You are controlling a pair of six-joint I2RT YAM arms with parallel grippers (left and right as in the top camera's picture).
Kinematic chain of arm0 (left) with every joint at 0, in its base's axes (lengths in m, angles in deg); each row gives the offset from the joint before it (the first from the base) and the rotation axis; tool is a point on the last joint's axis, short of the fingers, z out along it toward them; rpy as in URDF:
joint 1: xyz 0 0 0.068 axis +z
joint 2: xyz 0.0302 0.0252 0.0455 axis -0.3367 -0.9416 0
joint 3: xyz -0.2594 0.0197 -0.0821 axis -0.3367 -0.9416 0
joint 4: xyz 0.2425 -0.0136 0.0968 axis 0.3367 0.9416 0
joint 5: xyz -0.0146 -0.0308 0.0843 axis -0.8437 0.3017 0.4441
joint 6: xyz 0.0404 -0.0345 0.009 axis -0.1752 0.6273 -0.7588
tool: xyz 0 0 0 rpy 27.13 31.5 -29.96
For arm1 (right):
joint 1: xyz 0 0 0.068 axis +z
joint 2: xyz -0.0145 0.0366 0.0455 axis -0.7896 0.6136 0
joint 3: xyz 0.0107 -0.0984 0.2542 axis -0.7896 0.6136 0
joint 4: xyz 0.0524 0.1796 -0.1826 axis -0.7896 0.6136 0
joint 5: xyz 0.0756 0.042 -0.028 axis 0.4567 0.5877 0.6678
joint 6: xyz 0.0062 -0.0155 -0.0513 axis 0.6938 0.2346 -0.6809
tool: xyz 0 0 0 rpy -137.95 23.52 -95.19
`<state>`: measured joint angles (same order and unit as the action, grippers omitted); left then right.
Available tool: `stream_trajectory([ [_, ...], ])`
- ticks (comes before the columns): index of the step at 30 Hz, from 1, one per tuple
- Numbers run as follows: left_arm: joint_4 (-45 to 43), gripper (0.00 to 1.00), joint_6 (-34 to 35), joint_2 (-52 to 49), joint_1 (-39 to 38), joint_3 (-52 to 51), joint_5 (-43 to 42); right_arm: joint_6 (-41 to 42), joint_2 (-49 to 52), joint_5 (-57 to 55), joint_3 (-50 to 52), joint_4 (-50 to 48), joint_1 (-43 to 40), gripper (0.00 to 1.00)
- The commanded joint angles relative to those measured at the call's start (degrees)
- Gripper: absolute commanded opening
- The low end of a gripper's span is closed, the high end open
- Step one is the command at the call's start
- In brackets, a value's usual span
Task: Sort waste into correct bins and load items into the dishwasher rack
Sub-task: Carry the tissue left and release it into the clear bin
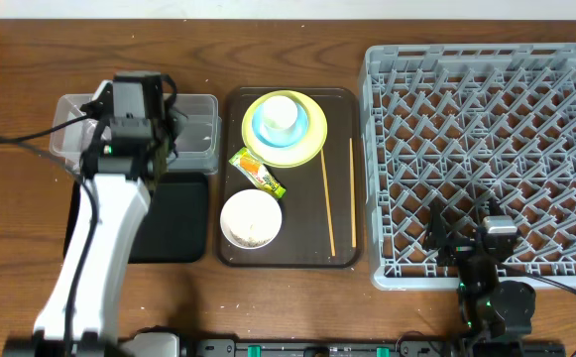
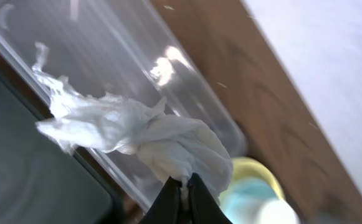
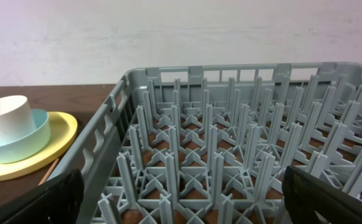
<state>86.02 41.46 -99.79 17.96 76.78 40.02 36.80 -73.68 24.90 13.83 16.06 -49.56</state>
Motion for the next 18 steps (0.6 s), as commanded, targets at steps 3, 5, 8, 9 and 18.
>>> stream_trajectory([
  [3, -2.4, 0.09, -3.3, -8.6, 3.4, 0.8, 0.5, -0.5, -0.3, 0.0, 0.1, 0.2, -0.7, 0.99],
  [5, -3.2, 0.17, -3.4, -10.7, 4.0, 0.8, 0.5, -0.5, -0.3, 0.0, 0.1, 0.2, -0.7, 0.99],
  [8, -3.9, 0.55, -3.4, -11.9, 4.7, 0.8, 0.5, -0.5, -0.3, 0.0, 0.1, 0.2, -0.7, 0.99],
  [9, -4.2, 0.61, -3.4, -11.7, 4.9, 0.8, 0.5, -0.5, -0.3, 0.0, 0.1, 0.2, -0.7, 0.99],
  [18, 0.4, 0.64, -9.0, -3.5, 3.5, 0.8, -10.3, -0.5, -0.3, 0.0, 0.1, 0.2, -0.7, 0.99],
])
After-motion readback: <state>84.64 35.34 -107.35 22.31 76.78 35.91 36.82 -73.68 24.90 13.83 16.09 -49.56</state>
